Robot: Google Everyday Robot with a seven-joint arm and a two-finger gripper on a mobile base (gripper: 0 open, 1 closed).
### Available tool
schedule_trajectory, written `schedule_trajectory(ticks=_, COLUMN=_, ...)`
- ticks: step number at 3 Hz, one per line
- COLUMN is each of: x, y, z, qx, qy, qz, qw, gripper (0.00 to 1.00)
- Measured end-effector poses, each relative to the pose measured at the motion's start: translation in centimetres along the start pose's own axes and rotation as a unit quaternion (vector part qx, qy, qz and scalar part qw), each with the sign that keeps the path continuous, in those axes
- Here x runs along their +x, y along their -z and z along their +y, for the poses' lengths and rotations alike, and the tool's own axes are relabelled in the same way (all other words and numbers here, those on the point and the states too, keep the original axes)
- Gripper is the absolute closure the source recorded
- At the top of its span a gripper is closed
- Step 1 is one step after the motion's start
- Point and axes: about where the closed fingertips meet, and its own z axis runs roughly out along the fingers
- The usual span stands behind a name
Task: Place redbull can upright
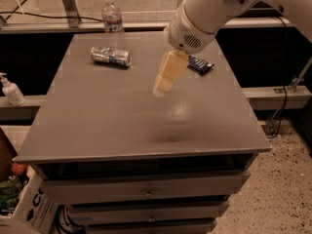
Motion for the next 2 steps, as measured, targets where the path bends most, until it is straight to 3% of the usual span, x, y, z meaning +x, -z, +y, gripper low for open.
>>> schedule_trajectory(ticks=1, x=-1.0, y=-1.7, z=-0.4, qx=-0.009, qy=0.011, qz=-0.01, qw=0.9998, gripper=0.0)
schedule_trajectory(ticks=2, x=-2.2, y=-5.5, z=-1.4, qx=-0.025, qy=0.015, qz=-0.013, qw=0.9995, gripper=0.0)
